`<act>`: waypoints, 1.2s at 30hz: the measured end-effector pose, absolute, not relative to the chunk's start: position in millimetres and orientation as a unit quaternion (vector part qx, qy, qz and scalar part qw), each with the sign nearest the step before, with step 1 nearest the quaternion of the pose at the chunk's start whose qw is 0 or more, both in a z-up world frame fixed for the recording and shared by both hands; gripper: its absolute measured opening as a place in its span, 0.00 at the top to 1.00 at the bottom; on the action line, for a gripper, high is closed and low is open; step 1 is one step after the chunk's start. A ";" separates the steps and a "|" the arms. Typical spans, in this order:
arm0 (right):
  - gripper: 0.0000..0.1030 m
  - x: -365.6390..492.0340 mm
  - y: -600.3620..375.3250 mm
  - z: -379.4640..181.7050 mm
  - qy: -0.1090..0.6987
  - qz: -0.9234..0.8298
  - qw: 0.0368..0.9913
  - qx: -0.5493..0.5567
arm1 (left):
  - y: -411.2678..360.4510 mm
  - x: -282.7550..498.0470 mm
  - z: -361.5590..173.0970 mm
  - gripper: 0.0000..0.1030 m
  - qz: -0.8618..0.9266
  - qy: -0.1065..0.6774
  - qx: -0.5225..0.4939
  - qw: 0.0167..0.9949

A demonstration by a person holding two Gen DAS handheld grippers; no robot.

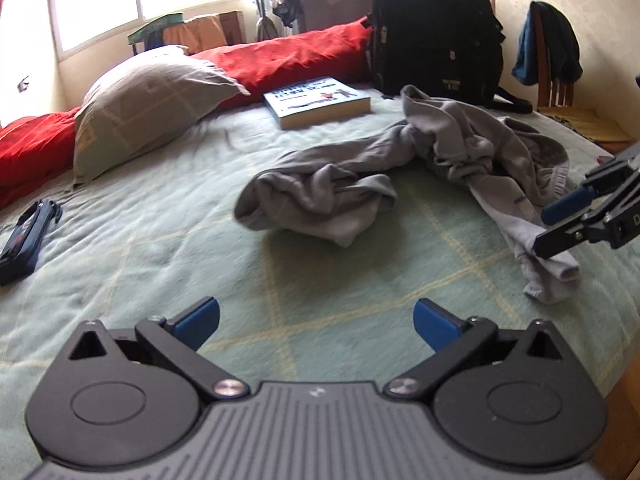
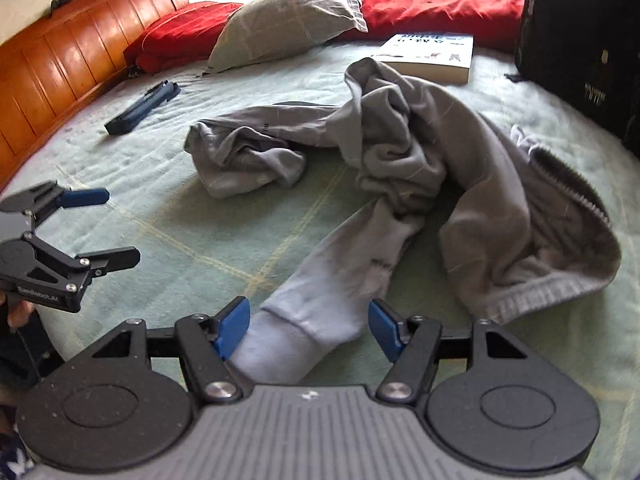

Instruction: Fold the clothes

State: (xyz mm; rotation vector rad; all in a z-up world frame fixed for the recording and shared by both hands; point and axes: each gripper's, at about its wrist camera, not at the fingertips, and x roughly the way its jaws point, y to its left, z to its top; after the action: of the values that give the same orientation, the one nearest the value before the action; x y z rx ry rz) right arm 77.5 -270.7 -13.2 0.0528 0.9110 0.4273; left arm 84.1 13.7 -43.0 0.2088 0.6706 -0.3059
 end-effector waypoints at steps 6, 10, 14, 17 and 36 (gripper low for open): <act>0.27 76.0 -251.2 -12.6 0.449 0.169 0.877 0.000 | 43.2 79.9 -42.5 0.00 -0.141 0.321 0.075 0.933; 0.45 73.1 -239.4 -18.8 0.451 0.134 0.881 -0.047 | 54.8 75.2 -41.9 0.00 -0.144 0.319 0.068 0.934; 0.73 68.7 -235.0 -20.6 0.450 0.123 0.882 -0.065 | 63.2 71.6 -42.0 0.00 -0.144 0.318 0.067 0.935; 0.76 63.0 -233.8 -18.9 0.443 0.125 0.885 -0.067 | 66.2 73.7 -43.3 0.00 -0.139 0.325 0.062 0.933; 0.79 22.4 -260.6 -9.5 0.398 0.200 0.894 -0.038 | 39.1 56.3 -29.7 0.00 -0.067 0.350 0.063 0.932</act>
State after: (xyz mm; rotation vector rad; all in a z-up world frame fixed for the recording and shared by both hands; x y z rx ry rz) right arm 22.4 -260.6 -9.5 -0.0781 0.8254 0.4146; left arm 56.3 39.1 -29.7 0.1286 0.7172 -0.1362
